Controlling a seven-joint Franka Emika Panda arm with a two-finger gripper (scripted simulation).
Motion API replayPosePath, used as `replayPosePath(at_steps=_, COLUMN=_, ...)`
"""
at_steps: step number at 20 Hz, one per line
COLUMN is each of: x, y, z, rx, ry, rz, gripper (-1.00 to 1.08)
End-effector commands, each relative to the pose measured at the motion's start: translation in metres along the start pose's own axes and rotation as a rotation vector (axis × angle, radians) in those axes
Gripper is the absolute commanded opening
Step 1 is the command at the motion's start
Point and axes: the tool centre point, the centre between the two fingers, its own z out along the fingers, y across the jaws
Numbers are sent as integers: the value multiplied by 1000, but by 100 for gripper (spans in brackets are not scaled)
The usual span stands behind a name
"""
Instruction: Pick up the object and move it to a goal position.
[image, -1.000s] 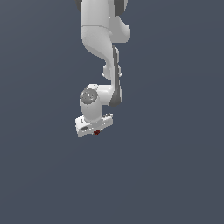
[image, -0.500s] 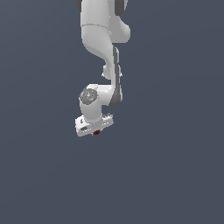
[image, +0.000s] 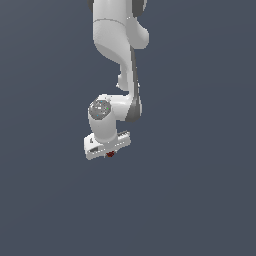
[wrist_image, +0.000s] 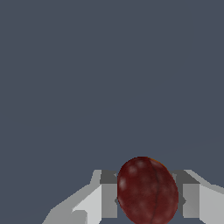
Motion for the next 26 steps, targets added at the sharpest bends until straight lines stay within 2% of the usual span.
replayPosePath(at_steps=1, x=12, y=3, z=-13, rx=0, ry=0, rz=0, gripper=-100)
replayPosePath(at_steps=15, x=83, y=23, z=-84, rx=0, ry=1, rz=0, gripper=-100)
replayPosePath(at_steps=26, x=110, y=31, z=-110, rx=0, ry=1, rz=0, gripper=-100)
